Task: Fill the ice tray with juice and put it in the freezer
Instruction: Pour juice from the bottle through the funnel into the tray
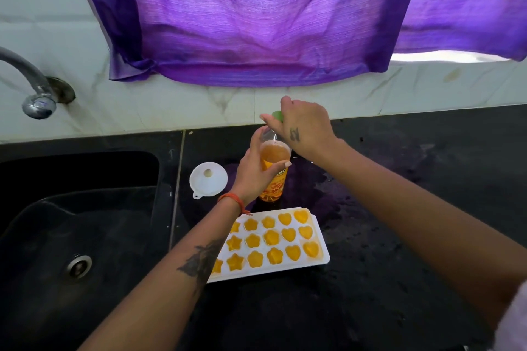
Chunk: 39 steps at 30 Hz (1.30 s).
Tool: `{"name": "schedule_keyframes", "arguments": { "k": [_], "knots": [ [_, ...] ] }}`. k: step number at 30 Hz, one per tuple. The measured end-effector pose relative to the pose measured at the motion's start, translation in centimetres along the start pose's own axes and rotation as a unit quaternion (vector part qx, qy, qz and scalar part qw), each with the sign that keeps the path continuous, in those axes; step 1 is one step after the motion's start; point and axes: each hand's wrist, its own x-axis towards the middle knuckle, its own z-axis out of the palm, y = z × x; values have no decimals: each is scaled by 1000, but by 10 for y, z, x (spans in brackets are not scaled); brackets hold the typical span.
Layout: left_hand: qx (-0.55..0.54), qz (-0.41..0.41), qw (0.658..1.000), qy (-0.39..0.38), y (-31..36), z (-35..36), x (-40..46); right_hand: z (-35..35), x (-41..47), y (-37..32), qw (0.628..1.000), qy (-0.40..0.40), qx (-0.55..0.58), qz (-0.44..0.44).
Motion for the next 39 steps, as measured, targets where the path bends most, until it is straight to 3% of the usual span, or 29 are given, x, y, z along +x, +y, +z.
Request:
{"name": "schedule_keyframes", "arguments": {
  "k": [2,7,9,14,17,21,24,26,29,34,36,39],
  "knots": [
    [-7,-1,1000,-3,-1,0,-2,-4,4,-3,1000,-11,-11,13],
    [-15,-11,1000,-12,1,-4,0,-25,22,17,967,-166,159,-114],
    [-18,-13,1000,-8,1,-5,0,-22,16,13,969,-135,178,-105],
    [0,-6,1000,5,0,-2,0,-1,-3,-8,997,-3,71,-31],
    [-6,-10,1000,-4,0,-1,-1,-10,6,0,989,-53,136,14],
    [-13,-16,1000,0,0,-2,-1,-21,15,17,962,-162,206,-80],
    [-3,-11,1000,3,-1,-3,0,-10,6,10,973,-74,212,-50],
    [-1,-15,1000,10,-2,-1,1,-2,-1,-1,987,-20,157,-10],
    [5,-21,1000,14,-3,1,0,1,-2,-10,995,4,91,29],
    [-15,-5,1000,1,0,-2,-3,-25,16,13,961,-175,206,-57],
    [-15,-3,1000,5,1,-3,-2,-21,12,12,960,-148,226,-71],
    [0,0,1000,6,0,-2,0,-3,0,-2,980,-27,198,-20]
  ]
}}
